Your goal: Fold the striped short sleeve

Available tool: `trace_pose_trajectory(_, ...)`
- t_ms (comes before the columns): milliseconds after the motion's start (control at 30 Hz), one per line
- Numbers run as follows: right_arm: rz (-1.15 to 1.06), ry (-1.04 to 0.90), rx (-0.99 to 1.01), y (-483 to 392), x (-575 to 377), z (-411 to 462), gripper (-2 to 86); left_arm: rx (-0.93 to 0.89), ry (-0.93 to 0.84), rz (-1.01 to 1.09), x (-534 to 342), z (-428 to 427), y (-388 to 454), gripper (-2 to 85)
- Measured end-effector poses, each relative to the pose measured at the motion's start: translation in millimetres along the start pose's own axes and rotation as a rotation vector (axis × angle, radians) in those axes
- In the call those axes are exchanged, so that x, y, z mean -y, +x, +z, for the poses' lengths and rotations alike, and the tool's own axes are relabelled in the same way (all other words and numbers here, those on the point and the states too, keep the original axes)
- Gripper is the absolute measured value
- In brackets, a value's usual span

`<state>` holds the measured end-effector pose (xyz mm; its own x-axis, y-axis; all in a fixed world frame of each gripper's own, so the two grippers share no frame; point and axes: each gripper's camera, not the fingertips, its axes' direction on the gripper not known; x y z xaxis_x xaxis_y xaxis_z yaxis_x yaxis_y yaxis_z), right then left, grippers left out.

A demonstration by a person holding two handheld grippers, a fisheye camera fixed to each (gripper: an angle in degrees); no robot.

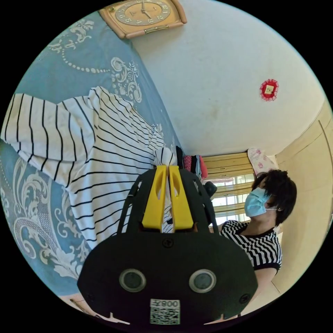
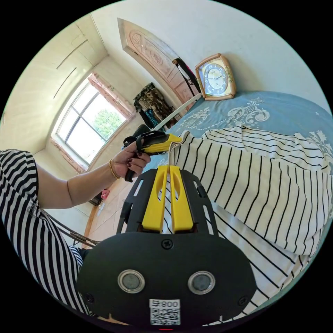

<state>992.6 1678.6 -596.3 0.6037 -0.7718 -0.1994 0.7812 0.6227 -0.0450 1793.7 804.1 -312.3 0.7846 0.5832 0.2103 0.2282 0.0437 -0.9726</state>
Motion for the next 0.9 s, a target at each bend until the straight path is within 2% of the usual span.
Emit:
trace_pose_trajectory(300,0.005,-0.052,0.040,-3.9,2.6,54.9,0.6,0.078,-0.037,-0.005,3.1,-55.9,-9.9,1.2)
trace_pose_trajectory(533,0.007,-0.166,-0.005,-2.5,0.8,107.4,0.6,0.118,-0.066,-0.108,4.4,-73.2,-51.9,1.4)
trace_pose_trajectory(900,-0.002,-0.355,-0.043,11.2,6.3,178.3,0.8,0.174,0.069,-0.116,-0.8,-100.4,-59.3,2.9)
